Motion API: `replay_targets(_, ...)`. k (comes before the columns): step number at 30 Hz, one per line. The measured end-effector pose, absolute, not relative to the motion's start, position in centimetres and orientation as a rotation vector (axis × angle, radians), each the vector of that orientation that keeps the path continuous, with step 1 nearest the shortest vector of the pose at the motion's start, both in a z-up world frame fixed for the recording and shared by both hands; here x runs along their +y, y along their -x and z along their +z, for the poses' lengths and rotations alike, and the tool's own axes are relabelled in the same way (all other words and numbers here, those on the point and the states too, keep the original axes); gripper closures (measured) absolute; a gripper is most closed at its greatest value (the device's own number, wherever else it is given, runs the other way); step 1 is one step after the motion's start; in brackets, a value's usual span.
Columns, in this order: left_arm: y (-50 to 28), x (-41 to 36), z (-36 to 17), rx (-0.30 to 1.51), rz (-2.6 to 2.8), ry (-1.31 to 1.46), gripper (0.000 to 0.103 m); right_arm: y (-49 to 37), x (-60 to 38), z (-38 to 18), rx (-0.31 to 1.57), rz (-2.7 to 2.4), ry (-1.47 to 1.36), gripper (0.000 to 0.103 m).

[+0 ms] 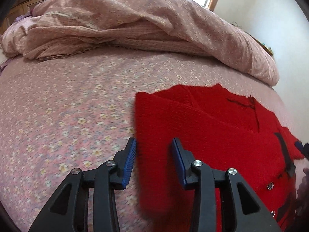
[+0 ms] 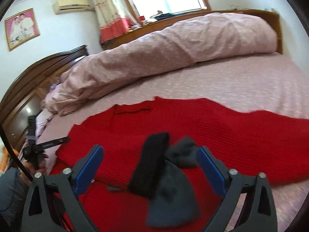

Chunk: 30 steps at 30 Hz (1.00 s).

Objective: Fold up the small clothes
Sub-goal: 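Move the right tool toward the black cuff of the other sleeve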

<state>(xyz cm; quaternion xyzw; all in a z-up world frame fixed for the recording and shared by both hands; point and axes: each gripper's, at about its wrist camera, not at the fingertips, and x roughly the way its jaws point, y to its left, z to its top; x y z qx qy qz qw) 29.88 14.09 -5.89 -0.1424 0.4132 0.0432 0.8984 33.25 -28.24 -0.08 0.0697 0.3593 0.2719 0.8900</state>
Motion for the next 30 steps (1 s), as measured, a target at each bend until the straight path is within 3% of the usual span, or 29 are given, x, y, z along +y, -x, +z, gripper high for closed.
replay_targets(6, -30.4, 12.5, -6.0, 0.855, 0.102, 0.204, 0.065, -36.0, -23.9, -3.0, 0.838, 0.518, 0.023, 0.020)
replay_targets(7, -30.5, 12.5, -6.0, 0.852, 0.100, 0.203, 0.065, -36.5, -23.8, -3.6, 0.867, 0.505, 0.030, 0.026)
replay_targets(9, -30.3, 12.6, -6.2, 0.852, 0.111, 0.198, 0.066, -37.1, -23.4, -4.1, 0.882, 0.494, 0.037, 0.044)
replay_targets(11, -30.2, 12.4, -6.2, 0.842, 0.146, 0.179, 0.088, -37.3, -23.1, -3.9, 0.879, 0.499, 0.056, 0.084)
replay_targets(12, -30.1, 12.3, -6.2, 0.836, 0.160, 0.168, 0.092, -37.3, -22.8, -3.6, 0.866, 0.486, 0.082, 0.089)
replay_targets(19, -29.1, 11.8, -5.8, 0.795, 0.240, 0.121, 0.096, -38.3, -20.9, -1.4, 0.742, 0.420, 0.186, 0.093)
replay_targets(25, -29.3, 12.0, -5.8, 0.796, 0.246, 0.121, 0.096, -39.6, -20.6, -2.9, 0.797, 0.396, 0.226, 0.093)
replay_targets(30, -29.0, 12.0, -5.2, 0.792, 0.225, 0.155, 0.095, -40.0, -21.0, -3.6, 0.836, 0.382, 0.216, 0.085)
